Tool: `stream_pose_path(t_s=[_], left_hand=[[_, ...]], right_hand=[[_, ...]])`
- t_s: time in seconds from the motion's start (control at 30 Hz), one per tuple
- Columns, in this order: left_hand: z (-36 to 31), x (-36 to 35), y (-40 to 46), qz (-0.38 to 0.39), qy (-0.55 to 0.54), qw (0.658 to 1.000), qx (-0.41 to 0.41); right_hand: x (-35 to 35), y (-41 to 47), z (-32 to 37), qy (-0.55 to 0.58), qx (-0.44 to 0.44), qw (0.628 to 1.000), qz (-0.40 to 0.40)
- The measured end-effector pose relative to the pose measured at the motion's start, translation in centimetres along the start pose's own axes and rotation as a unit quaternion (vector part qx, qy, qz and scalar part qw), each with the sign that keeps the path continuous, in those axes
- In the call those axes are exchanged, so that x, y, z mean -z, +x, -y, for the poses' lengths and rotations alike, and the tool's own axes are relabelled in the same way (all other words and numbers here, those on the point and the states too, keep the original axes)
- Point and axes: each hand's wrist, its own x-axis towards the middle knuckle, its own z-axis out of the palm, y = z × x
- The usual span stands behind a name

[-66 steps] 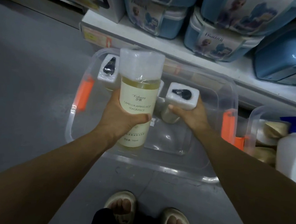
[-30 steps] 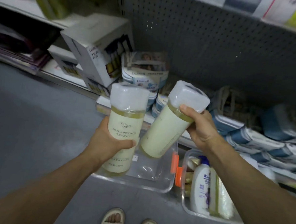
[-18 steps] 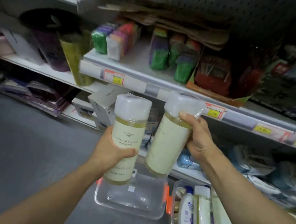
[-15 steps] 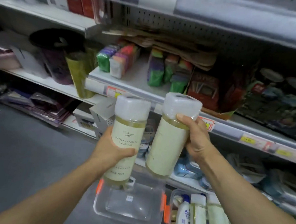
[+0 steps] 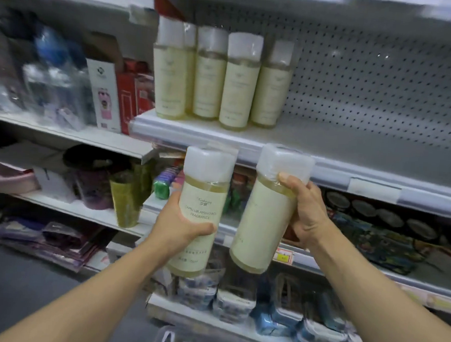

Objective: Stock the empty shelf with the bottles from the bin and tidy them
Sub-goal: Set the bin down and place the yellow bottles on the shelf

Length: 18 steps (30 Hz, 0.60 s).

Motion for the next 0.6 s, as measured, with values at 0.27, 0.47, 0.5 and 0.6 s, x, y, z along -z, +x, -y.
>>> stream_pose_path(t_s=[0.27,0.47,0.5,0.6], left_hand=[[-6.2,2.1,1.1,0.012,-0.013,0.998,-0.053],[-10.4,2.3,3.2,0.005,-0.014,0.998,-0.066],[-11.0,2.2,3.7,0.001,-0.015,0.998,-0.066],[-12.6,1.8,5.2,-0.013,-0.025,0.998,-0.064]], right_hand=[[-1.1,0.5,6.2,0.007,0.042,0.998,-0.037],[-1.3,1.7,9.4,0.003,0.073,0.997,-0.029],[-1.3,2.1,9.7,0.006,0.074,0.997,-0.027],[-1.2,3.8,10.5,0.011,0.078,0.997,-0.021]])
